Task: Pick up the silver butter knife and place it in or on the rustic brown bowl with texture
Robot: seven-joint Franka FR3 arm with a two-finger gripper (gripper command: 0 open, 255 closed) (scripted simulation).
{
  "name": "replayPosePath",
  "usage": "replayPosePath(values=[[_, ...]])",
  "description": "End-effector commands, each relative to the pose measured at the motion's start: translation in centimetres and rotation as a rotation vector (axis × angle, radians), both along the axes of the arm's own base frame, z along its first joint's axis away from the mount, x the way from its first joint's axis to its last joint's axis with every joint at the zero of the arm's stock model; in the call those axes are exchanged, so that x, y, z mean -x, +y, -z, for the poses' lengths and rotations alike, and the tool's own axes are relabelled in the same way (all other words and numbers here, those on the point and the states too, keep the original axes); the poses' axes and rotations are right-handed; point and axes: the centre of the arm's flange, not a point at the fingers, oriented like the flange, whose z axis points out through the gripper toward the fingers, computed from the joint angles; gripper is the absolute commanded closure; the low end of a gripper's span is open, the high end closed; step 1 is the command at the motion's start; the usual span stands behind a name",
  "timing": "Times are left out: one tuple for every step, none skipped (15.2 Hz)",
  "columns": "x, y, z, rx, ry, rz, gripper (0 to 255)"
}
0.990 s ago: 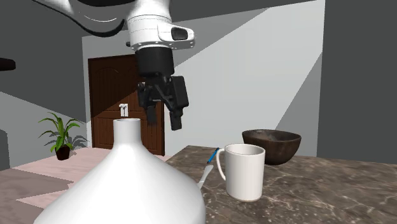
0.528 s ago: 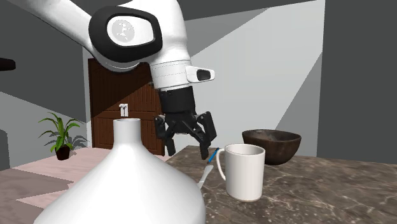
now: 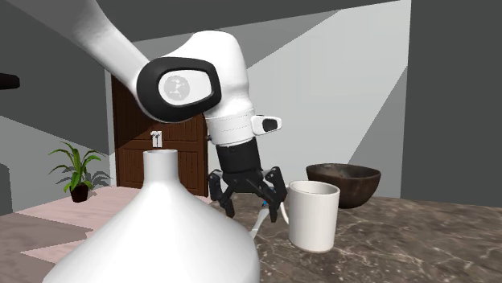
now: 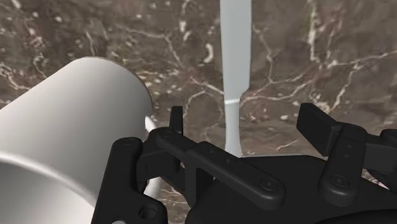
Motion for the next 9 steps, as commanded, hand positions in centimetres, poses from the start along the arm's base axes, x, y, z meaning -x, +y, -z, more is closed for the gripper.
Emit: replayPosePath(values=[[-0.21,0.04,0.97,0.0,-0.001,-0.001,0],[-0.41,0.08,1.78,0.0,-0.001,-0.001,0],[-0.41,0.08,1.78,0.0,-0.001,-0.001,0],[-0.4,0.08,1.78,0.0,-0.001,-0.001,0],[-0.41,0.08,1.78,0.0,-0.001,-0.001,0],[-0.41,0.08,1.78,0.0,-0.001,-0.001,0],[-0.41,0.08,1.78,0.0,-0.001,-0.001,0],[-0.41,0.08,1.78,0.0,-0.001,-0.001,0],[-0.41,0.08,1.78,0.0,-0.001,-0.001,0]])
